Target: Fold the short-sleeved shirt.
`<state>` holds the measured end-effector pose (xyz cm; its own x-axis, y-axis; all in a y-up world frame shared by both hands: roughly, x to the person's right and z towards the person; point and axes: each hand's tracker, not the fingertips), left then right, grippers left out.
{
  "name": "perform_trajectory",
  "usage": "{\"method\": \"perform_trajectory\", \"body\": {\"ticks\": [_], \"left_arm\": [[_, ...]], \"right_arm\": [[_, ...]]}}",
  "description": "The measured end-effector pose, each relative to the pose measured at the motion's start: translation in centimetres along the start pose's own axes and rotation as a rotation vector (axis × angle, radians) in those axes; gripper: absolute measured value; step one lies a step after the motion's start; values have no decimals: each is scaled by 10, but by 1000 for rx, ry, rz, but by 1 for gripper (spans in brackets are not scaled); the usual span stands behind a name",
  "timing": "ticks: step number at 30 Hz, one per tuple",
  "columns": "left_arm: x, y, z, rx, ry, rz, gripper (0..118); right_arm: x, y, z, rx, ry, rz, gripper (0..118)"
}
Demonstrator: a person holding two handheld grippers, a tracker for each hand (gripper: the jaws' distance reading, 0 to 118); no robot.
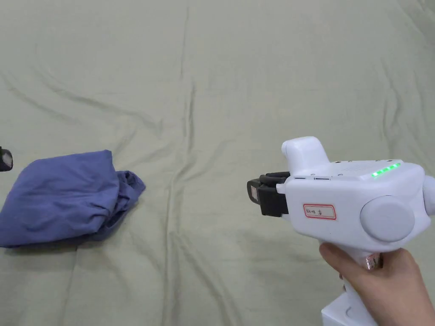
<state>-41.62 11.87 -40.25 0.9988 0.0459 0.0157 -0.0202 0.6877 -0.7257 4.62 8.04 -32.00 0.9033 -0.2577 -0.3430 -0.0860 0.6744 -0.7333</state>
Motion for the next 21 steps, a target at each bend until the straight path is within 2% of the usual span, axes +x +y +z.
{"method": "perform_trajectory", "body": {"ticks": [1,4,8,10,14,21], "left_arm": [[16,-1,13,59,29,-16,0],[71,-3,40,111,-13,-84,0],[150,-8,84,223,-151,-82,0],[187,-11,104,277,-186,-114,0],[251,-18,137,430,-146,-159,0],[283,-12,159,472,-163,-167,0]], "right_arm": [[3,0,7,9,-10,-5,2],[11,1,34,59,-41,-15,2],[25,2,92,180,-122,-21,2],[34,1,125,242,-208,-17,2],[50,-3,187,363,-402,13,2],[60,-3,250,561,-537,31,2]]}}
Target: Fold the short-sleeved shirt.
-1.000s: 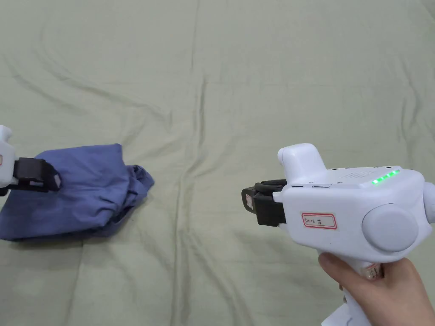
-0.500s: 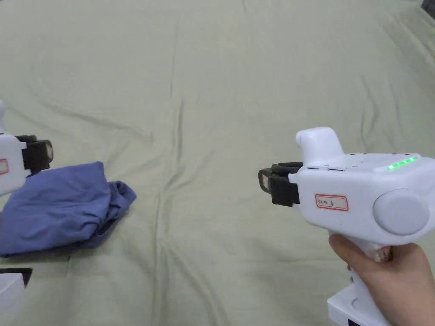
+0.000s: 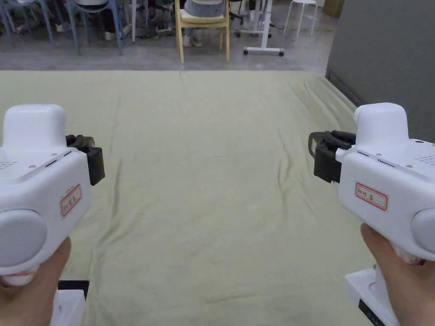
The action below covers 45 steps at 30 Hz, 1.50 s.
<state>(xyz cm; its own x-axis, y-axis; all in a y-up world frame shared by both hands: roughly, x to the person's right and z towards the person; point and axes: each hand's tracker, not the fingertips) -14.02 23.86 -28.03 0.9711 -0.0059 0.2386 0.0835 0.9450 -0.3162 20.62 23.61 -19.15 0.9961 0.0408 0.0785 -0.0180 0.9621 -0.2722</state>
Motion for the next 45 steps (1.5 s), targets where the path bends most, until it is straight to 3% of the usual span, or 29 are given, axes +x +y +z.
{"method": "perform_trajectory", "body": {"ticks": [4,5,6,7,8,9,10,28,45], "left_arm": [[1,7,16,76,63,-39,0],[1,10,21,104,89,-30,0],[0,12,25,131,102,-27,5],[-2,14,29,144,110,-24,27],[-3,17,29,137,122,-25,86],[-4,18,29,132,124,-23,115],[-6,17,34,142,121,-25,118],[-10,24,57,207,166,-65,118],[-22,31,62,235,120,-15,118]], "right_arm": [[6,6,13,105,-55,-25,2],[6,8,14,120,-73,-31,16],[6,10,15,129,-78,-30,41],[5,12,13,126,-86,-30,81],[4,14,10,110,-107,-25,118],[3,15,8,110,-108,-24,118],[0,15,12,150,-108,-13,118],[-12,30,13,165,-84,6,118],[-17,38,12,177,-81,22,118]]}}
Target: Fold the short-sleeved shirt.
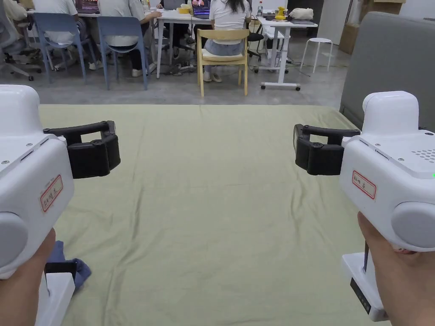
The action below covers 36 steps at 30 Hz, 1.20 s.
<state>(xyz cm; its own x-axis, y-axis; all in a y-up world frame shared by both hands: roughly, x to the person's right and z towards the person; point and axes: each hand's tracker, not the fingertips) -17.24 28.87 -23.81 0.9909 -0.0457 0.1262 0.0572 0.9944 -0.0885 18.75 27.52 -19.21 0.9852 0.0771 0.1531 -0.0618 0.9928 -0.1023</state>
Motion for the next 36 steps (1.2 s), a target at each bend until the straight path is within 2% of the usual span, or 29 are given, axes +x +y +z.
{"method": "perform_trajectory", "body": {"ticks": [8,36], "left_arm": [[0,2,1,1,2,-2,118],[-1,-1,-6,-28,-3,16,118]], "right_arm": [[-2,0,-2,-5,-11,24,118],[-1,-4,-4,-9,-19,16,118]]}}
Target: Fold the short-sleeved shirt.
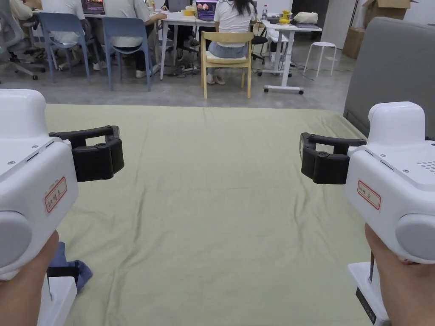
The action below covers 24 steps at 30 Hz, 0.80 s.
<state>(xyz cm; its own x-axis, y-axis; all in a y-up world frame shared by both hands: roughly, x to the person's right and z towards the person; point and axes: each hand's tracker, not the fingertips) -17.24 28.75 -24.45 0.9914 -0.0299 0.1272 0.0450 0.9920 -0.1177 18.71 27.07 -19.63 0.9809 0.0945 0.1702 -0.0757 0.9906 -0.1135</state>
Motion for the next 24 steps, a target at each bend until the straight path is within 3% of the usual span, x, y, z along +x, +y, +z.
{"method": "perform_trajectory", "body": {"ticks": [21,24], "left_arm": [[-1,0,-4,-13,-8,-3,118],[-1,-1,-5,-19,-10,0,118]], "right_arm": [[2,1,-3,-19,-4,-17,118],[6,1,-7,-62,42,-51,118]]}}
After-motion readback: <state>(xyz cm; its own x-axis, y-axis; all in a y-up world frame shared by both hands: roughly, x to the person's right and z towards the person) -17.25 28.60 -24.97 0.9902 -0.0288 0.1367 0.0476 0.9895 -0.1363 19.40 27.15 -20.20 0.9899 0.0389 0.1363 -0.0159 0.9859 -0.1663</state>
